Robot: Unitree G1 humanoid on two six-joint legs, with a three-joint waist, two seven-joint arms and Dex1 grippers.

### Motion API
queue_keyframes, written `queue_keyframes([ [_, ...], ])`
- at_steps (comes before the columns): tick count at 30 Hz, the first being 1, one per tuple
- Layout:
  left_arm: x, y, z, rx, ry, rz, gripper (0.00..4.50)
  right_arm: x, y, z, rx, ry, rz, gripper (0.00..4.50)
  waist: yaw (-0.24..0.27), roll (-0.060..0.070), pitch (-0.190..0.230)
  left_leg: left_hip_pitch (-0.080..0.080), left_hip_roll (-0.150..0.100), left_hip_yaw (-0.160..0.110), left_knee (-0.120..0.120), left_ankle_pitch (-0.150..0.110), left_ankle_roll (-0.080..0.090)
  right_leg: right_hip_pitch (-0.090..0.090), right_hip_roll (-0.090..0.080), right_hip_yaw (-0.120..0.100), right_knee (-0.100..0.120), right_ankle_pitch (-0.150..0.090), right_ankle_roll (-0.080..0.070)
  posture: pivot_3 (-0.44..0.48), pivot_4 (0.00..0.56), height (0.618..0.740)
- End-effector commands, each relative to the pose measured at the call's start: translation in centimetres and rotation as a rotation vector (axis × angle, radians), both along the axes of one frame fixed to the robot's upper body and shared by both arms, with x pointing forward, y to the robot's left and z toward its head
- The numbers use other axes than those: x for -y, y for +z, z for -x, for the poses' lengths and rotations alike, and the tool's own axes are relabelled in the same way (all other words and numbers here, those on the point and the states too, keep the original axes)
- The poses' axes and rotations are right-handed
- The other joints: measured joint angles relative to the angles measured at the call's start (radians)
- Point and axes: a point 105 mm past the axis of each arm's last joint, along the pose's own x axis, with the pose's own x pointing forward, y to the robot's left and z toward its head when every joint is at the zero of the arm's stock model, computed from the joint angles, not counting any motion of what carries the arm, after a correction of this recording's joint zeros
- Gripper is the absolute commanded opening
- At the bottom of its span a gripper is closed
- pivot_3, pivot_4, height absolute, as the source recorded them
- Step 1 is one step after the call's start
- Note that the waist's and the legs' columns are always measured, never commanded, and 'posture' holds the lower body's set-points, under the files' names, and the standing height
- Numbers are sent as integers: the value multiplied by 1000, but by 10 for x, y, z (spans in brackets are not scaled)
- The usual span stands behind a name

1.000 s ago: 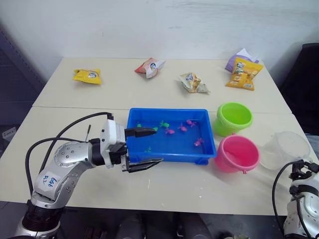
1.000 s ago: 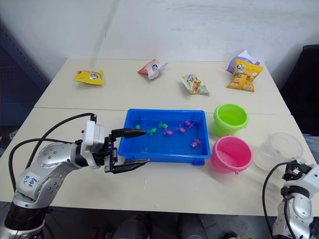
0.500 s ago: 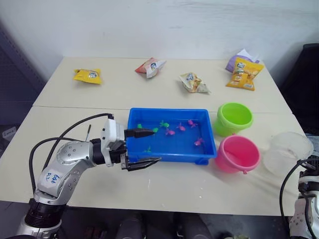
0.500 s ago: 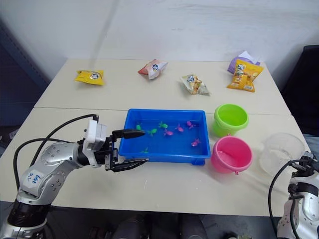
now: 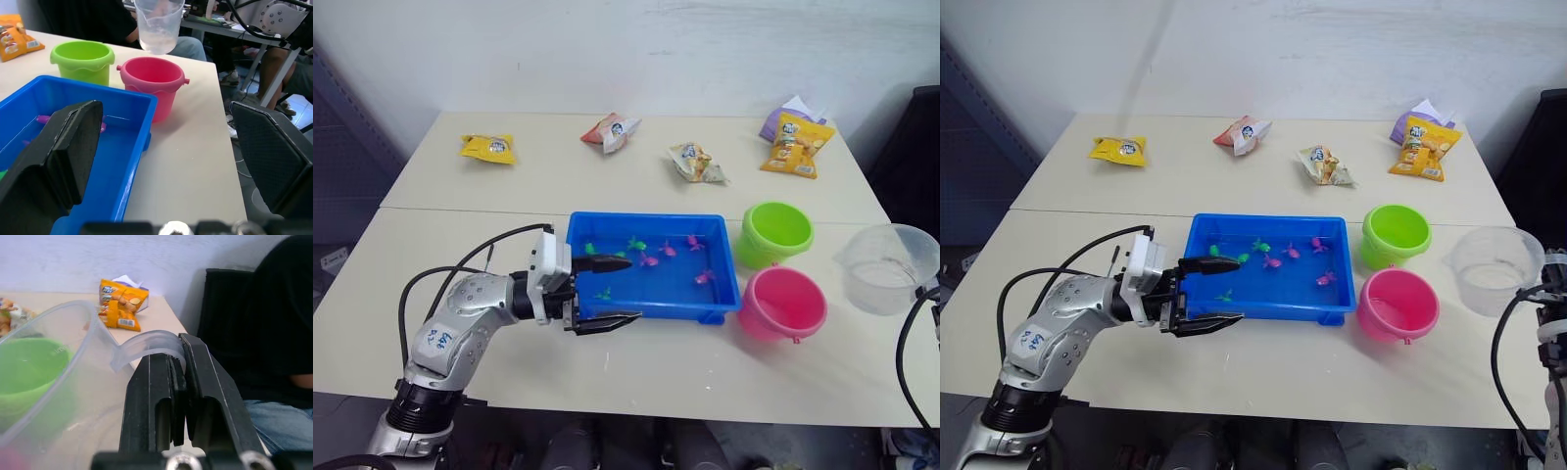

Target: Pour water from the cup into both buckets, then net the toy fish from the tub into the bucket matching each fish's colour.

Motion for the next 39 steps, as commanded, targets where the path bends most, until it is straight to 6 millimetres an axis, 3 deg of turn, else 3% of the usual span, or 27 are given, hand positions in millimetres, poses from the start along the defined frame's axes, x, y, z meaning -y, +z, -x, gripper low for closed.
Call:
queue_keyframes([
  [1,6,2,2,22,-38,3,4500,-9,13,7,33,-10,111,20,0,0,0,0,0,0,0,0,0,0,0,0,0,0,0,0,150,738],
  [24,16,-1,-3,30,-91,18,4500,-37,4,5,-15,87,673,20,-1,-1,1,0,-1,0,0,1,-1,0,0,0,0,0,1,0,150,738],
  [39,22,-3,-4,40,-113,20,4500,-46,13,6,36,63,852,20,-1,-2,1,0,-1,0,1,1,-2,0,0,0,0,0,1,0,150,738],
])
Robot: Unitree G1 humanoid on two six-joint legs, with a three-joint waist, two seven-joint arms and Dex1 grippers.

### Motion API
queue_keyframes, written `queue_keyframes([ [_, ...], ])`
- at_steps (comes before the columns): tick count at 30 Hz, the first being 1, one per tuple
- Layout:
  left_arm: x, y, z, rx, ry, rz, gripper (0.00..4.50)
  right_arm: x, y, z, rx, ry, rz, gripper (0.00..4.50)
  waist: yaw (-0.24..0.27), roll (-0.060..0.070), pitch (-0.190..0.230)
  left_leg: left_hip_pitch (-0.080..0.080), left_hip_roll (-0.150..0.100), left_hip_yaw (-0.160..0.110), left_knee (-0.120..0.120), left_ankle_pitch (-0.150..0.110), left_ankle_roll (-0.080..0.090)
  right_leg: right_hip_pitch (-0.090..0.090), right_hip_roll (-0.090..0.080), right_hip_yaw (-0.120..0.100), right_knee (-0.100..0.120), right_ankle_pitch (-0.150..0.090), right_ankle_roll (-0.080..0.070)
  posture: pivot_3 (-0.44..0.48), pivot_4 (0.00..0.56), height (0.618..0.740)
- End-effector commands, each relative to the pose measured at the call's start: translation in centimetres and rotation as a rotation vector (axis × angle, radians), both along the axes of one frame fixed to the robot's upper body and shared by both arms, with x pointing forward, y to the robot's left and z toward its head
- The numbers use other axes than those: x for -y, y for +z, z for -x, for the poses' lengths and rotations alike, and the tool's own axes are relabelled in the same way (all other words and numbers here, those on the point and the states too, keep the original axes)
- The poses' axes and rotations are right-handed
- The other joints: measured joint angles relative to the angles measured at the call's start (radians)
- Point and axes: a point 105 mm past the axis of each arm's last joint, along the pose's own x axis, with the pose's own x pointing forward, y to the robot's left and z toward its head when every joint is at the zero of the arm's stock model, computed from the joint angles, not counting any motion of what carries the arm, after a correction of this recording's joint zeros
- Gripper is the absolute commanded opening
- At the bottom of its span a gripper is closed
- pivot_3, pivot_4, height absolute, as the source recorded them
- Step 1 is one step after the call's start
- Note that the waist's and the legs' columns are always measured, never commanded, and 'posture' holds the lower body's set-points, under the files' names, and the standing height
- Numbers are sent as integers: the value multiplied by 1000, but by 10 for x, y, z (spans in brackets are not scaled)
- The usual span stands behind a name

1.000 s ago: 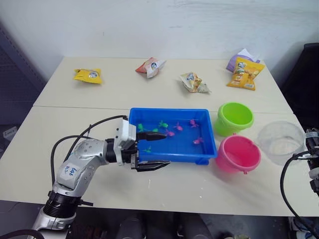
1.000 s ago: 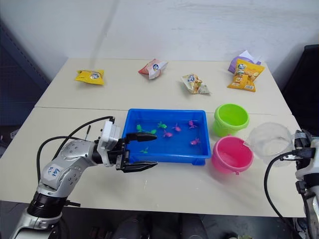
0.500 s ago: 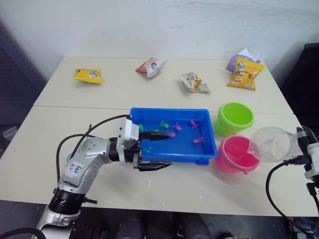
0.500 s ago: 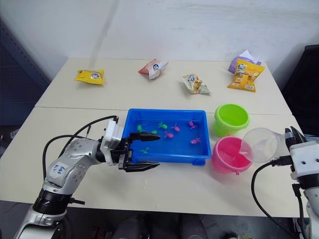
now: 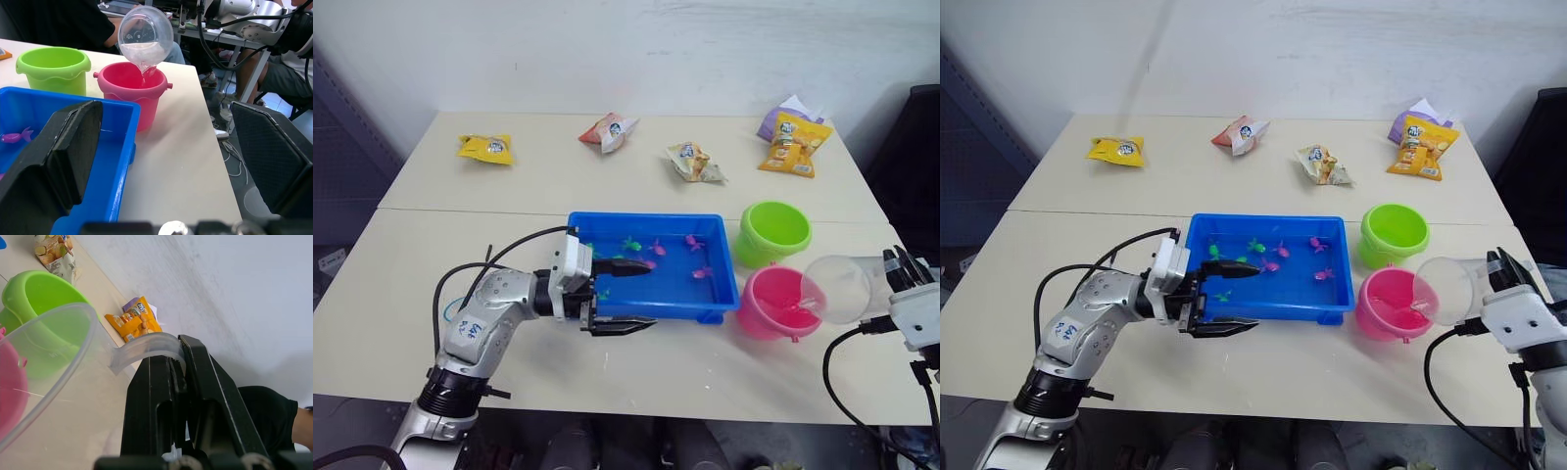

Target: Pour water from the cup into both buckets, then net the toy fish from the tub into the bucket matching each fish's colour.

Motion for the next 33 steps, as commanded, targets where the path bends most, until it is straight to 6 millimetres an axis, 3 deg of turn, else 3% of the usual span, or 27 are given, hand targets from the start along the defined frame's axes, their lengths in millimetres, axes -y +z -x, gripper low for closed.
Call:
queue_keyframes([
  [1,3,5,0,37,-14,9,4500,-6,17,3,76,16,58,20,0,0,0,0,0,0,0,0,0,0,0,0,0,0,0,0,150,738],
  [22,5,2,-1,66,-23,2,4500,-1,18,-1,104,31,58,20,-1,0,0,0,0,0,0,0,0,0,0,0,0,0,0,0,150,738],
  [27,3,2,-3,68,-2,-1,4500,24,14,-3,124,-19,-328,20,-1,0,0,0,0,0,1,1,0,0,0,0,1,0,0,0,150,738],
  [33,-14,8,-20,88,93,-11,4500,49,25,-6,211,-60,-661,20,-1,0,0,0,0,0,1,1,1,0,0,0,1,0,0,0,150,738],
])
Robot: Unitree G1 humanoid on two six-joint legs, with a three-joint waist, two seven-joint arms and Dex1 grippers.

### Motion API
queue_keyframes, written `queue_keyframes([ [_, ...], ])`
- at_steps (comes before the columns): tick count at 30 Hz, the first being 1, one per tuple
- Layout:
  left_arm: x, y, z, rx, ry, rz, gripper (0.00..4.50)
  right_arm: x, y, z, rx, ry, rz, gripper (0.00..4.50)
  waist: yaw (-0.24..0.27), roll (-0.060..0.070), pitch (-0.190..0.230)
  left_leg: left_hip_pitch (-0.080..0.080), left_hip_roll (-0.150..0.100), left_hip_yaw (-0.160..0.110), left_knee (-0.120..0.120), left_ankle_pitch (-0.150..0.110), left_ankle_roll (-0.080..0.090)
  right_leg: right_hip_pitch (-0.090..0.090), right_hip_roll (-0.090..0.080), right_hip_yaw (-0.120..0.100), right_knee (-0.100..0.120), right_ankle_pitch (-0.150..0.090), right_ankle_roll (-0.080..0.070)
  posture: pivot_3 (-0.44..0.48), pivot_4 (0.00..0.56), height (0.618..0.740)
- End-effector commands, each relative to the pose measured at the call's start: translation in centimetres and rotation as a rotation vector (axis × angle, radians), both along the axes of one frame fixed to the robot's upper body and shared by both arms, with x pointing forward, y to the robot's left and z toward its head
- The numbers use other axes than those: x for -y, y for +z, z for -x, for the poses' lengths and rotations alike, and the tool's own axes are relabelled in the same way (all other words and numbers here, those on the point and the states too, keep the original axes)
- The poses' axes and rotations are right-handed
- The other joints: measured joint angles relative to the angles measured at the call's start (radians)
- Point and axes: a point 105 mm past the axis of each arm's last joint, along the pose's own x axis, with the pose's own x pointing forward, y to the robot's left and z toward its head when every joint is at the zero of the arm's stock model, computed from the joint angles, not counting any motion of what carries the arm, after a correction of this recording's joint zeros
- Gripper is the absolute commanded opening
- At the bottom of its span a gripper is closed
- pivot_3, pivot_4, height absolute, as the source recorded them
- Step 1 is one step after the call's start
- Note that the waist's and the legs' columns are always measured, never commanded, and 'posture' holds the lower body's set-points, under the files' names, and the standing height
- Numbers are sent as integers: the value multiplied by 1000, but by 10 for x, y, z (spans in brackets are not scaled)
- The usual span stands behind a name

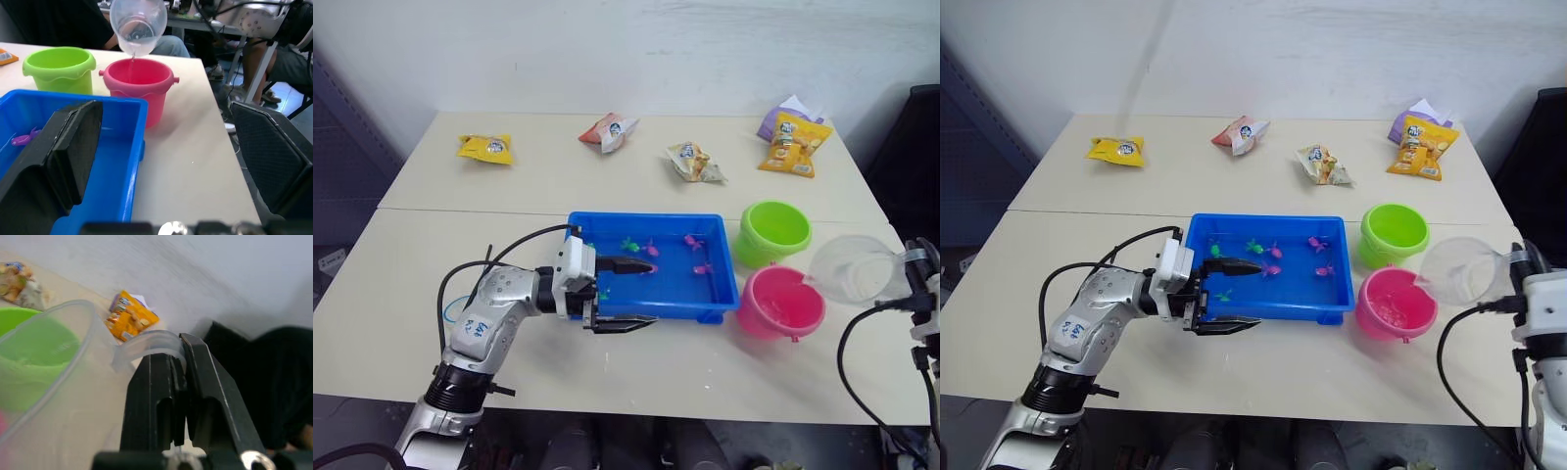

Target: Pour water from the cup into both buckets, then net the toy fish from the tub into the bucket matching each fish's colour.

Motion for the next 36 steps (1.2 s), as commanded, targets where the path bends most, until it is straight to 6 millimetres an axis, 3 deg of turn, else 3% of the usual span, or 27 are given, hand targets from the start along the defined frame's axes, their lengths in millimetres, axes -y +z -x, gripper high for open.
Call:
queue_keyframes([
  [1,-11,18,-10,44,53,40,4500,14,25,3,114,-21,-160,20,-1,0,0,0,0,0,0,0,0,0,0,0,0,0,0,0,150,738],
  [5,-15,32,-17,11,96,108,4500,24,32,-15,88,-59,-227,20,-1,0,0,0,0,0,0,0,0,0,0,0,0,0,0,0,150,738],
  [9,-14,41,-23,-14,134,168,4500,30,36,-34,42,-103,-143,20,0,0,0,-1,0,0,0,0,1,0,0,0,0,0,0,0,150,738],
  [14,-10,44,-27,-47,173,183,4500,26,45,-67,43,-153,80,20,-3,0,0,-1,-1,1,1,1,2,-1,0,0,0,0,1,0,150,738],
  [21,-9,43,-25,-39,193,185,4500,7,56,-95,72,-113,239,20,-2,0,0,-1,0,2,1,3,0,-1,0,0,0,0,1,0,150,738],
  [28,-9,41,-23,-31,209,171,4500,-16,66,-105,78,-45,470,20,-1,0,0,-1,0,1,1,3,0,-1,0,0,0,0,1,0,150,738],
  [36,-7,40,-21,-16,211,175,4500,-26,70,-108,101,-36,583,20,-1,0,0,-1,0,1,1,3,-1,-1,0,0,0,0,1,0,150,738],
])
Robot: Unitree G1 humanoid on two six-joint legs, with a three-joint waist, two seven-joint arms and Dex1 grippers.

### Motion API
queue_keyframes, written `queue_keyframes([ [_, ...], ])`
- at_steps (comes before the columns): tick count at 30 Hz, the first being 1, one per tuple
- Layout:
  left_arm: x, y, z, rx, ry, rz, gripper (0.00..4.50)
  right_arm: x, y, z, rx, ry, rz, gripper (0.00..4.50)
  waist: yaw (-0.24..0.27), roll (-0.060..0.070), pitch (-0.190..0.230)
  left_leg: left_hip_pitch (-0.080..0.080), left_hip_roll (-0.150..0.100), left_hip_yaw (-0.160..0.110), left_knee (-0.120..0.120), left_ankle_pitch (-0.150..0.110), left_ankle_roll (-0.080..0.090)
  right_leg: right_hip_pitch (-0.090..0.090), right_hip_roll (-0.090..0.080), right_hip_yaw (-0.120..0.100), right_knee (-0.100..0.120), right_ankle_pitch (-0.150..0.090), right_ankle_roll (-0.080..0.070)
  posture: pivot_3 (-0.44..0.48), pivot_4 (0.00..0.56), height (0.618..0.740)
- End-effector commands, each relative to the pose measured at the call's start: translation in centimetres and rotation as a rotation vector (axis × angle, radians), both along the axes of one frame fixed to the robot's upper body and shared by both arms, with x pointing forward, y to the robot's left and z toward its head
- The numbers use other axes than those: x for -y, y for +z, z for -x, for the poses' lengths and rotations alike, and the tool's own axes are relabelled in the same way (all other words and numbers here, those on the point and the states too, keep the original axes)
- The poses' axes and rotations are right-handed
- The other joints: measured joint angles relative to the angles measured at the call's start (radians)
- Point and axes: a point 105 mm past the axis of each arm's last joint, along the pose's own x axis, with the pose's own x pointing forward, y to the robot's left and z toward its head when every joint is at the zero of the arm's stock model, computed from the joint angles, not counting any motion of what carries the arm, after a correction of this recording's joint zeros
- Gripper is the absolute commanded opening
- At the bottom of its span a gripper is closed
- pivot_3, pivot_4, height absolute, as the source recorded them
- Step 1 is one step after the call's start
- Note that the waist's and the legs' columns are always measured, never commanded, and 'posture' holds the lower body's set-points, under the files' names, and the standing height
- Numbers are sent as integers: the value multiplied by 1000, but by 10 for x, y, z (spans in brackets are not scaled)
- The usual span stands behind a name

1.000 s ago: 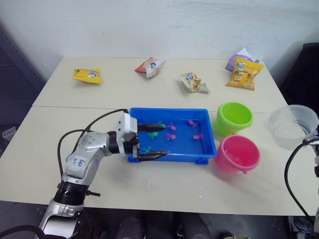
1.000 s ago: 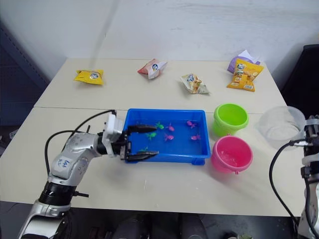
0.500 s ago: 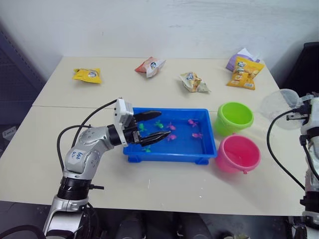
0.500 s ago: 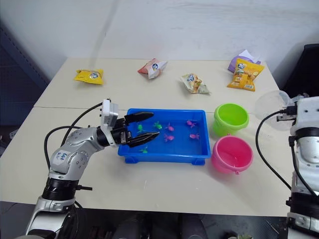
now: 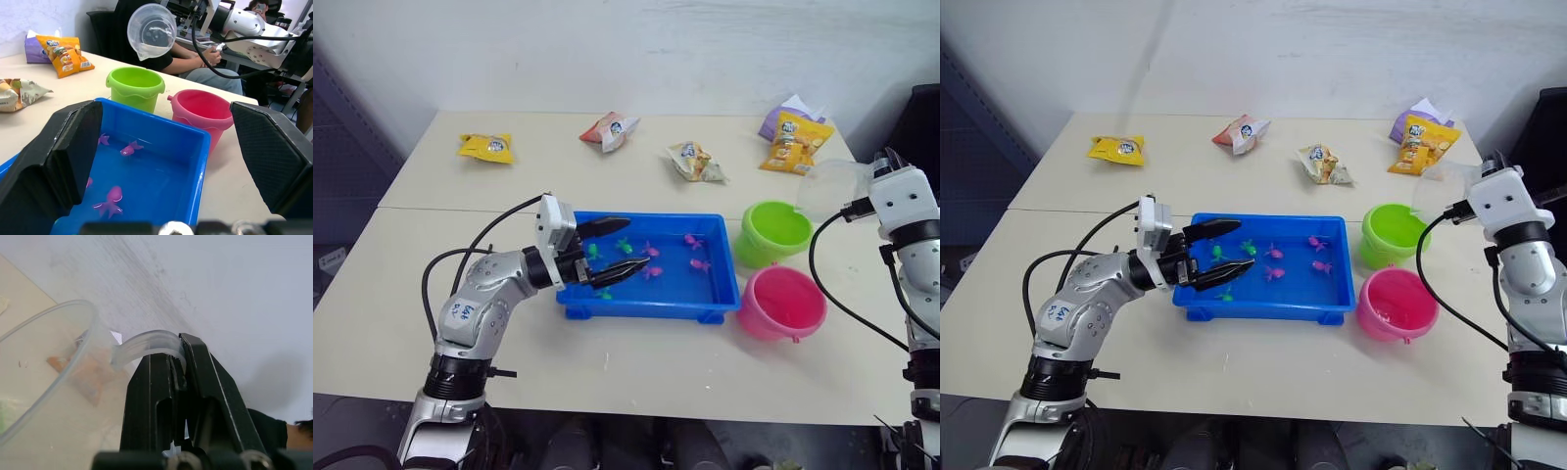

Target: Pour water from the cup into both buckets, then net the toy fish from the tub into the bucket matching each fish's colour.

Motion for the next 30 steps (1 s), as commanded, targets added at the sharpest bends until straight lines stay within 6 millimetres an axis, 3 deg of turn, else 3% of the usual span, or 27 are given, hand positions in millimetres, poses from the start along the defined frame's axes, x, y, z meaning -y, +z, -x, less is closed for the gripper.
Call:
queue_keyframes([
  [1,3,8,6,48,-16,11,4500,-6,20,4,76,-2,121,20,-1,0,0,0,0,0,0,0,0,0,0,0,0,0,0,0,150,738],
  [23,7,5,10,61,-42,3,4500,-31,16,-1,110,10,480,20,-1,0,0,0,0,0,0,0,-1,0,0,0,0,0,0,0,150,738],
  [30,7,5,9,67,-38,3,4500,-27,17,-2,119,-8,501,20,-1,0,0,0,0,0,1,0,-1,0,0,0,0,0,0,0,150,738],
])
